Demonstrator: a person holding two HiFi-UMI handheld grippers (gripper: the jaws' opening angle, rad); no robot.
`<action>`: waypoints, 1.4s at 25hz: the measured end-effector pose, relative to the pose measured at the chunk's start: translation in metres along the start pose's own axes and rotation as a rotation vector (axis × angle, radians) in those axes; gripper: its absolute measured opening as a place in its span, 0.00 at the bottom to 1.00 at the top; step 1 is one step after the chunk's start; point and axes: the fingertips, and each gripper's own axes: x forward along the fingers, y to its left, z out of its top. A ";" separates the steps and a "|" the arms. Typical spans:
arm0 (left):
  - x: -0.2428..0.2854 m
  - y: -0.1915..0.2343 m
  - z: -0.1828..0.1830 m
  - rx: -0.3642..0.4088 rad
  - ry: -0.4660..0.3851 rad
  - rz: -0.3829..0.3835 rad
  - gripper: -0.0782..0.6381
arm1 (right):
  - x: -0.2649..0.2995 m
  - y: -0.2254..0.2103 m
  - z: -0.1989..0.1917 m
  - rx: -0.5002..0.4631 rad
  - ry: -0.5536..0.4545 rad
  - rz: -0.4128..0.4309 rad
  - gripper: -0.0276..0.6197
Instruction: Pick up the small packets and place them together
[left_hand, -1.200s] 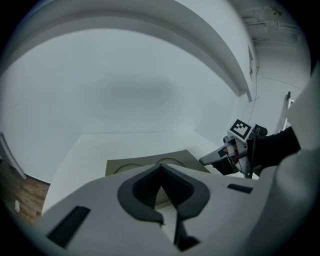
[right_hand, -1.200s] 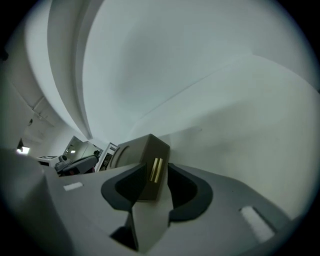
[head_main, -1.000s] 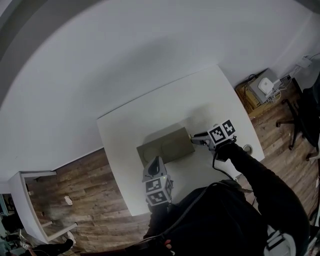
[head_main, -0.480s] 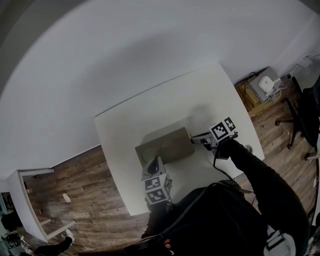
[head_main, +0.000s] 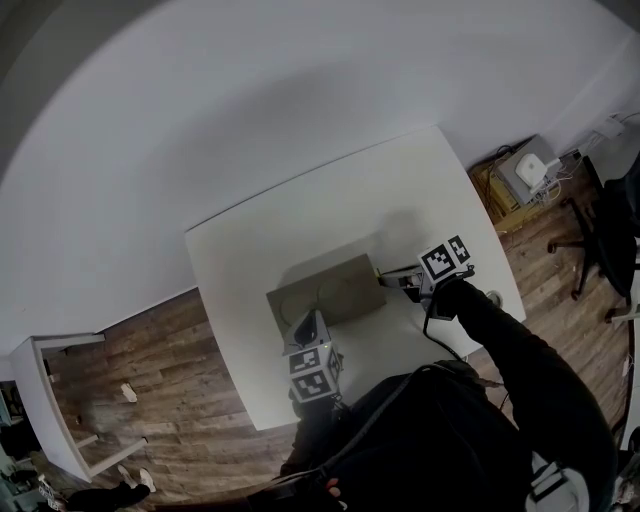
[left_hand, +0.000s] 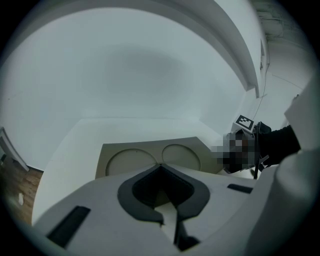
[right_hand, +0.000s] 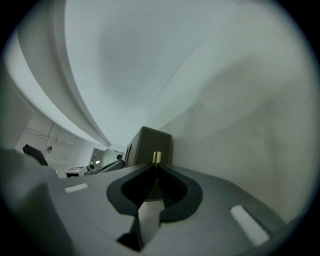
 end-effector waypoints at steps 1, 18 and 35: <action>0.000 0.000 0.000 0.005 -0.004 -0.001 0.11 | 0.000 0.000 0.000 0.004 -0.003 -0.002 0.09; 0.000 0.004 0.000 0.009 -0.020 0.002 0.11 | -0.007 -0.004 0.001 0.003 -0.025 -0.049 0.08; 0.002 0.003 0.000 0.005 -0.013 0.002 0.11 | -0.055 -0.030 0.008 -0.002 -0.059 -0.118 0.08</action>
